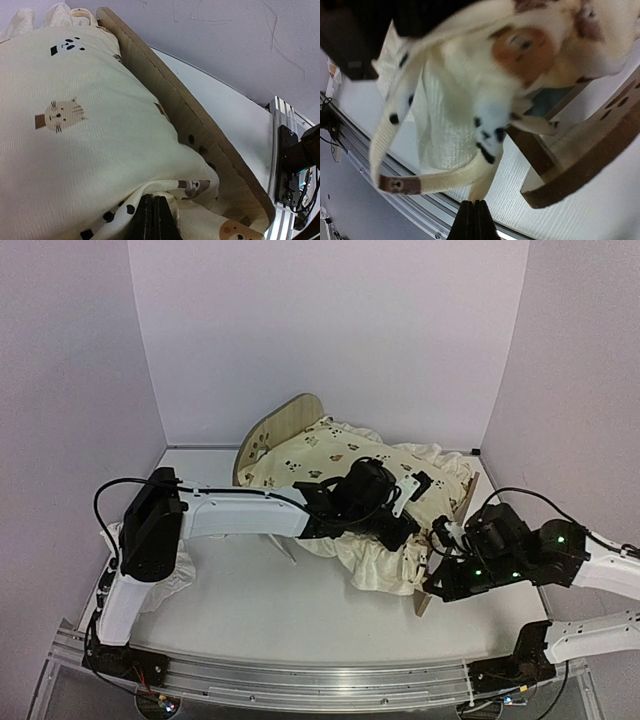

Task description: Set up the pet bed

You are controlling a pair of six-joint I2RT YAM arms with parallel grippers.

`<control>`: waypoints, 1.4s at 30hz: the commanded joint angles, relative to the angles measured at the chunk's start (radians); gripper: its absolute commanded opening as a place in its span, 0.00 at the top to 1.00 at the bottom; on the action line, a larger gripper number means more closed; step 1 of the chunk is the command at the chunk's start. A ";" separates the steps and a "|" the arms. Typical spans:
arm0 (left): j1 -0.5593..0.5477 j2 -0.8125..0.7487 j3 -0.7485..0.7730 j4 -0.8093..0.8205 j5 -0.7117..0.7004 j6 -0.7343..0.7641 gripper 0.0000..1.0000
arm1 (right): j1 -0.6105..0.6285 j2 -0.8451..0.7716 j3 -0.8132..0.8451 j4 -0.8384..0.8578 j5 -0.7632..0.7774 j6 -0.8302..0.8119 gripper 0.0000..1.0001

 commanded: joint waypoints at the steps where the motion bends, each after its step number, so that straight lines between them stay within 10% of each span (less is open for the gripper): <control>1: 0.049 0.097 0.148 0.045 0.048 0.099 1.00 | 0.004 0.042 -0.035 0.107 -0.112 0.004 1.00; 8: 0.075 0.202 0.306 0.038 0.140 0.091 1.00 | 0.006 0.032 -0.049 0.180 -0.298 0.015 1.00; 17: 0.050 -0.042 0.200 -0.086 0.106 0.042 1.00 | 0.043 0.126 0.001 0.285 -0.558 0.013 1.00; 32: 0.011 -0.379 -0.070 -0.205 -0.011 -0.063 1.00 | 0.083 0.258 0.441 0.193 -0.469 -0.088 1.00; 42: -0.061 -0.647 -0.419 -0.205 -0.142 -0.164 1.00 | 0.082 0.269 0.243 0.251 -0.515 -0.073 1.00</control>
